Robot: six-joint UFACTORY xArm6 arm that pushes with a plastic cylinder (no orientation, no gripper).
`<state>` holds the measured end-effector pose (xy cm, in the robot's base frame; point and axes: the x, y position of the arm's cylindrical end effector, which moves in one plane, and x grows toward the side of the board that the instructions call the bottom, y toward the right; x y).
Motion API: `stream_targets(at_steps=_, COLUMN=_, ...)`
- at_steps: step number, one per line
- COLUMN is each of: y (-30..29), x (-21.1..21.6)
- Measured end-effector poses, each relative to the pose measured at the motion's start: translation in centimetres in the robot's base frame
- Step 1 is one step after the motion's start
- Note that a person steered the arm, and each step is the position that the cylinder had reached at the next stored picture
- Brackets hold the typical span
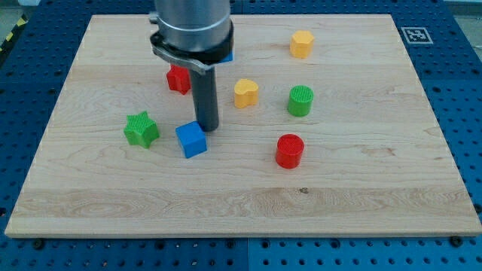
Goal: Bring the blue cube at the bottom left side of the red circle
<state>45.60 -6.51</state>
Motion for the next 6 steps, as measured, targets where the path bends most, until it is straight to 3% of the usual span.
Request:
stream_targets(at_steps=1, y=-4.0, x=-0.8)
stream_targets(at_steps=2, y=-4.7, x=2.0)
stream_targets(at_steps=6, y=4.6, x=9.8)
